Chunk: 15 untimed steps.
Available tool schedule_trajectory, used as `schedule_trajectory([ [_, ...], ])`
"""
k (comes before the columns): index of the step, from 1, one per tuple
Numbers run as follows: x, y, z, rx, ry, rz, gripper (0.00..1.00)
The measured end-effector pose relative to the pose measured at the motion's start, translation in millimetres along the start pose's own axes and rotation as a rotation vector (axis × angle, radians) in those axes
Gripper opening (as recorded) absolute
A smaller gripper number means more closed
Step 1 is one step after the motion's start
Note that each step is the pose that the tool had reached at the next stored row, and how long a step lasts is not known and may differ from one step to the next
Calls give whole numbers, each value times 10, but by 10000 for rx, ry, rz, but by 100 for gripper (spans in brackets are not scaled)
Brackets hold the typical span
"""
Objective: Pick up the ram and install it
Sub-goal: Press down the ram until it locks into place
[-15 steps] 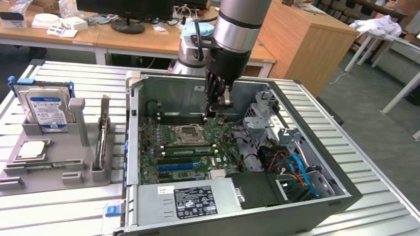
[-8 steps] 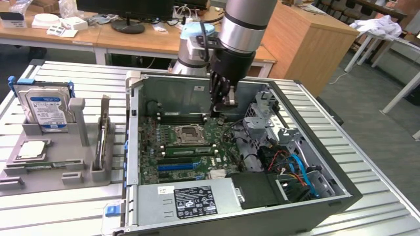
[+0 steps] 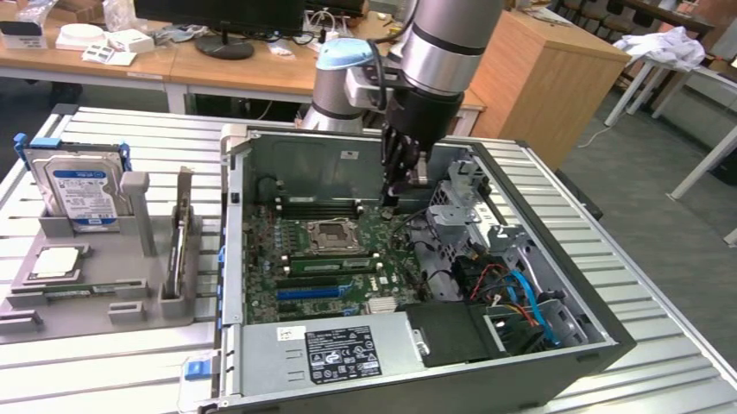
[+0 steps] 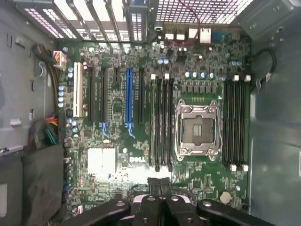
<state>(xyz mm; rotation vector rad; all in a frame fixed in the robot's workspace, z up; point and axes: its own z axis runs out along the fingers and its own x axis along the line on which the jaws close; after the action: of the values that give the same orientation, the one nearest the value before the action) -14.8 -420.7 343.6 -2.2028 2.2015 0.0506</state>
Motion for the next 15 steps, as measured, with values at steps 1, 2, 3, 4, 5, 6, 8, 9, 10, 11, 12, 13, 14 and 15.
schedule_trajectory([
  [1, 0, -18, 0, -1, 1, 0, 11],
  [2, 0, -38, 0, 0, 0, 1, 11],
  [3, 0, -55, 0, -1, 0, 0, 11],
  [4, 0, -69, 0, -1, 1, -1, 11],
  [5, 0, -79, 0, -1, 0, -1, 11],
  [6, 0, -83, -1, -1, 1, -1, 11],
  [8, 0, -83, -1, -1, 0, 0, 11],
  [9, 0, -83, -1, -1, 1, 0, 11],
  [10, 0, -83, -1, -1, 1, 0, 11],
  [11, 0, -83, 0, -1, -1, 0, 11],
  [12, -1, -83, 3, -1, -1, 0, 11],
  [13, 0, -83, 7, 0, -1, 0, 11],
  [14, 0, -83, 13, -1, 0, 0, 11],
  [15, 1, -83, 21, -1, 0, 0, 11],
])
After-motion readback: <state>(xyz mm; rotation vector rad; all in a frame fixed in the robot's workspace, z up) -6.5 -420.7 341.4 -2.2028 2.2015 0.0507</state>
